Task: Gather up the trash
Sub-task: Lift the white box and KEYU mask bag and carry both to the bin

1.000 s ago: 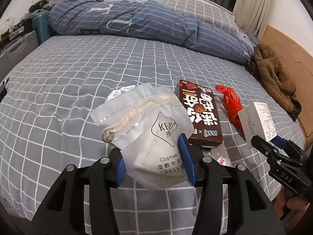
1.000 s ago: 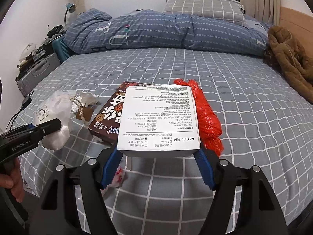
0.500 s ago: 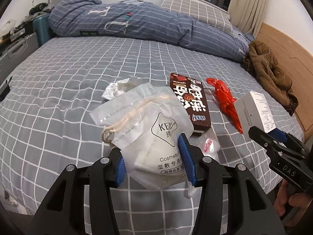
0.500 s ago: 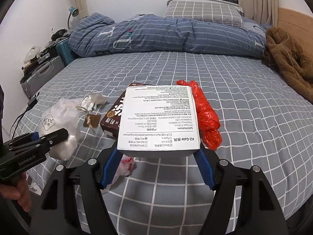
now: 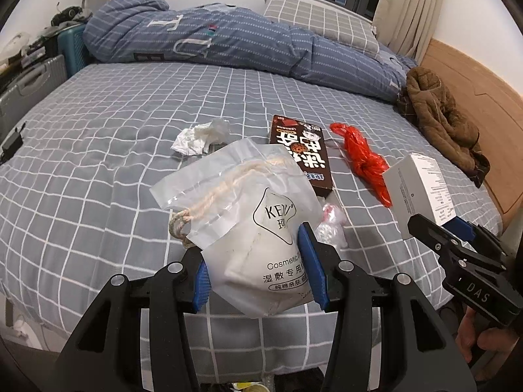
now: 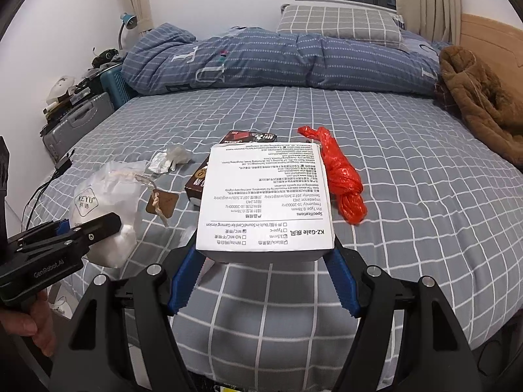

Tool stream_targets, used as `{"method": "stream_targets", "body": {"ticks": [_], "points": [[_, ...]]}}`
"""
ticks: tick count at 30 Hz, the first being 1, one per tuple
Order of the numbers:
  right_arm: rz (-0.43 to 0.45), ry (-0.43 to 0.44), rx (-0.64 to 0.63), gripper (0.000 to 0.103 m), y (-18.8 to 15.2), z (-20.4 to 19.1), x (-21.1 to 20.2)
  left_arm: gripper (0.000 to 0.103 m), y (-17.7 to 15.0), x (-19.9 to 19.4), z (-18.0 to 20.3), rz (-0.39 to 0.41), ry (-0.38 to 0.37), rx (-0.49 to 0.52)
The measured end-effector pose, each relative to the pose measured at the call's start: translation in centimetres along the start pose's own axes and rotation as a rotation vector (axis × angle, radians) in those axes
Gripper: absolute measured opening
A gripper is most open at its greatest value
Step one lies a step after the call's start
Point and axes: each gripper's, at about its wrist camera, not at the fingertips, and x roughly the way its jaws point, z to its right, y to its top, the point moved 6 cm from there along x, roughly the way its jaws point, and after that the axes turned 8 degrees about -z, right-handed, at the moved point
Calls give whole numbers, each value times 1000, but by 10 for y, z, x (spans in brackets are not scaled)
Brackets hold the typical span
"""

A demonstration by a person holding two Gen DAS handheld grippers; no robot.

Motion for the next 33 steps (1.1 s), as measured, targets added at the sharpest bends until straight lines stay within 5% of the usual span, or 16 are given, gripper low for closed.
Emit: {"method": "stream_targets", "body": {"ticks": [33], "points": [[-12,-2,22,67,-90,-16,-73,47,-106,-42,25,-58,-13,38]]}}
